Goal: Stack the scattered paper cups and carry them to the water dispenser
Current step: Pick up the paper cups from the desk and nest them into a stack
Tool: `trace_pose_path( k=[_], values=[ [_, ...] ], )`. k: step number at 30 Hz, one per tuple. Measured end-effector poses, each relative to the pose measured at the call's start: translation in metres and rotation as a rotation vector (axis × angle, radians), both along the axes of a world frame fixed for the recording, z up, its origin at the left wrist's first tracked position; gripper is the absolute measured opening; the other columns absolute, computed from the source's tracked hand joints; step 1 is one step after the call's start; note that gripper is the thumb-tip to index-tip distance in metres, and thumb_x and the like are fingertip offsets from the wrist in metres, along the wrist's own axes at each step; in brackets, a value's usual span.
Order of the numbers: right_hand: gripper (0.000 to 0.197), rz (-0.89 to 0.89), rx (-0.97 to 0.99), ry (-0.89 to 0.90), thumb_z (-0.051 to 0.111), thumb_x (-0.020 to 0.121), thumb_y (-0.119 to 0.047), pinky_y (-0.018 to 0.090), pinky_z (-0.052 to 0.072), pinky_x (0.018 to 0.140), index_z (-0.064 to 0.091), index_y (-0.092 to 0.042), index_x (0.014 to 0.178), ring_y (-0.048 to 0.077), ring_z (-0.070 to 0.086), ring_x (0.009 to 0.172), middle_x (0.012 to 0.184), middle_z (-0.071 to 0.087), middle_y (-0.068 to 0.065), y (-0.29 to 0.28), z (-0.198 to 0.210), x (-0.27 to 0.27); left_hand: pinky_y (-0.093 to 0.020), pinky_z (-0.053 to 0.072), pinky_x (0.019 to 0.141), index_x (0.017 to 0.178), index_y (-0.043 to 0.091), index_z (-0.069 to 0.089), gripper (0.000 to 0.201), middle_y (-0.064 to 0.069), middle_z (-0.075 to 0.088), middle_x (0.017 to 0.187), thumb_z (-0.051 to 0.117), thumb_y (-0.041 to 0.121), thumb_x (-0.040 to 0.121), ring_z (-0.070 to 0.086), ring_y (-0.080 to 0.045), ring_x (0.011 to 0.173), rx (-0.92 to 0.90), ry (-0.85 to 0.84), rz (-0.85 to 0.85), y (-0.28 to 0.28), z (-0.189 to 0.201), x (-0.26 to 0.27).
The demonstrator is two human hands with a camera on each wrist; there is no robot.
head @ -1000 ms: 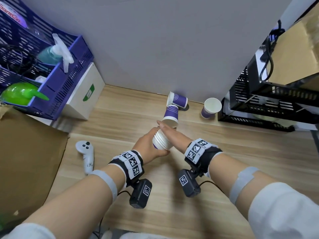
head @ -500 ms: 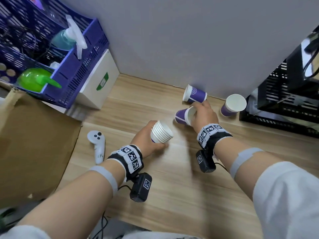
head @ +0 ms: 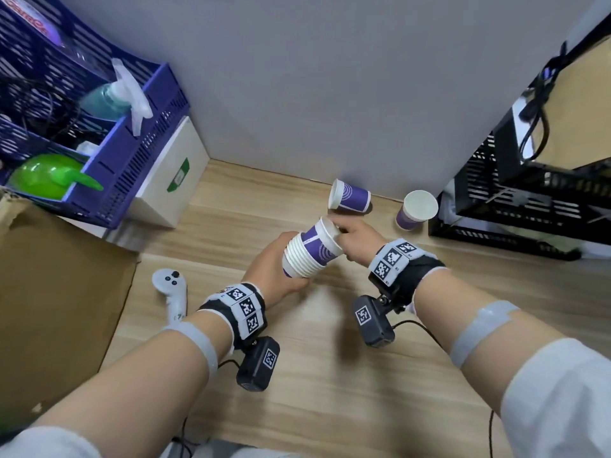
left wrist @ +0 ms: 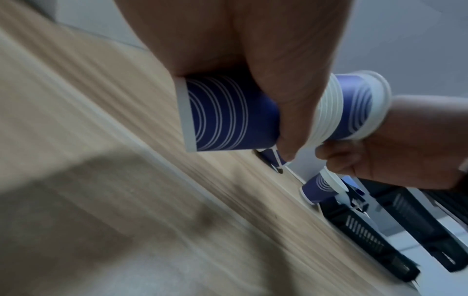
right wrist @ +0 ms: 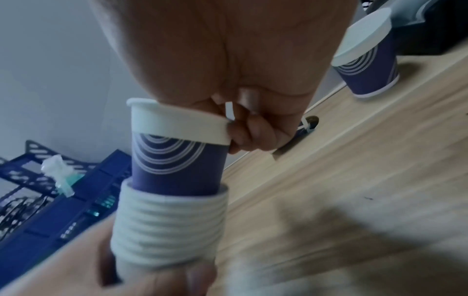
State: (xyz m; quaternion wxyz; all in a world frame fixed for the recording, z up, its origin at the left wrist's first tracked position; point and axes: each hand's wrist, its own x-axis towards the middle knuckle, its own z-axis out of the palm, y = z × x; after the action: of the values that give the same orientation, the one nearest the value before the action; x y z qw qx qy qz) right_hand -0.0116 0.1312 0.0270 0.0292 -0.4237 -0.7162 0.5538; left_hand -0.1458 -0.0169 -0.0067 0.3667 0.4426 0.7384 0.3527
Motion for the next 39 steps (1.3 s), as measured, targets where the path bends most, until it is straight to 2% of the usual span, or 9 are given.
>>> trace_pose_path(
  k=[3,8,11,16,22,26,32,35,39],
  values=[
    [0.039,-0.045,-0.162,-0.020,0.038,0.102,-0.029,0.016,0.034,0.098,0.059,-0.017,0.133,0.011,0.052,0.125,0.137,0.058,0.001,-0.011,0.003,-0.013,-0.043,0.055,0.089,0.127,0.037,0.050,0.076,0.007,0.068,0.113,0.084,0.024,0.061,0.067,-0.015,0.102,0.001,0.005,-0.041,0.008,0.003,0.006],
    [0.061,-0.026,-0.282,-0.101,0.023,0.098,-0.054,0.037,0.017,0.120,0.029,-0.026,0.152,0.022,0.029,0.147,0.159,0.031,0.004,-0.026,-0.007,-0.027,-0.035,0.055,0.084,0.131,0.031,0.050,0.076,0.008,0.068,0.111,0.087,0.024,0.064,0.066,-0.013,0.099,-0.017,-0.027,-0.023,0.012,-0.002,0.011],
    [0.070,0.116,-0.104,-0.212,0.028,0.093,-0.059,0.037,0.022,0.115,0.033,-0.022,0.152,0.027,0.031,0.144,0.158,0.035,0.009,-0.007,-0.018,-0.032,-0.029,0.052,0.081,0.133,0.028,0.049,0.077,0.008,0.067,0.110,0.088,0.025,0.066,0.065,-0.012,0.096,-0.031,-0.034,0.016,0.013,-0.007,0.004],
    [0.055,0.081,0.674,-0.435,0.054,0.086,-0.031,0.047,0.035,0.110,0.044,-0.031,0.140,0.037,0.032,0.138,0.147,0.034,0.017,0.048,-0.024,-0.032,-0.016,0.039,0.052,0.130,0.031,0.047,0.073,0.014,0.061,0.087,0.089,0.030,0.069,0.053,0.000,0.061,-0.129,-0.084,0.149,0.010,-0.017,-0.011],
    [0.043,0.347,0.691,-0.635,0.056,0.085,-0.015,0.047,0.036,0.108,0.050,-0.017,0.127,0.036,0.036,0.137,0.144,0.038,0.015,0.076,-0.045,-0.030,-0.016,0.040,0.052,0.133,0.027,0.046,0.077,0.016,0.060,0.092,0.089,0.030,0.069,0.055,0.000,0.066,-0.190,-0.075,0.166,-0.004,-0.024,-0.013],
    [0.043,0.426,0.814,-0.648,0.059,0.076,-0.009,0.041,0.044,0.082,0.056,-0.016,0.119,0.033,0.041,0.129,0.133,0.045,0.009,0.072,-0.049,-0.012,-0.017,0.045,0.071,0.134,0.025,0.047,0.079,0.015,0.060,0.102,0.090,0.029,0.068,0.061,-0.010,0.092,-0.206,-0.054,0.141,-0.003,-0.023,-0.010],
    [0.009,-0.091,0.449,-0.129,0.063,0.084,-0.034,0.032,0.049,0.085,0.061,-0.026,0.080,0.022,0.056,0.095,0.104,0.057,0.006,0.057,-0.030,0.000,-0.013,0.044,0.068,0.128,0.024,0.048,0.073,0.014,0.060,0.097,0.090,0.023,0.068,0.060,-0.006,0.085,-0.214,-0.060,0.101,0.010,-0.022,0.000],
    [0.021,-0.313,0.002,0.152,0.063,0.087,-0.027,0.055,0.059,0.081,0.057,-0.027,0.067,0.026,0.065,0.079,0.086,0.065,0.006,0.039,-0.014,0.011,-0.018,0.043,0.053,0.126,0.025,0.048,0.072,0.012,0.061,0.087,0.090,0.021,0.068,0.057,-0.012,0.068,-0.215,-0.104,0.114,0.019,-0.023,0.007],
    [0.020,-0.294,0.070,0.131,0.058,0.085,-0.040,0.055,0.059,0.081,0.056,-0.026,0.071,0.030,0.067,0.082,0.089,0.067,0.014,0.016,-0.016,0.032,-0.033,0.047,0.042,0.127,0.027,0.046,0.076,-0.002,0.066,0.083,0.090,0.025,0.065,0.058,-0.025,0.059,-0.225,-0.146,0.027,0.028,-0.018,0.019]
  ],
)
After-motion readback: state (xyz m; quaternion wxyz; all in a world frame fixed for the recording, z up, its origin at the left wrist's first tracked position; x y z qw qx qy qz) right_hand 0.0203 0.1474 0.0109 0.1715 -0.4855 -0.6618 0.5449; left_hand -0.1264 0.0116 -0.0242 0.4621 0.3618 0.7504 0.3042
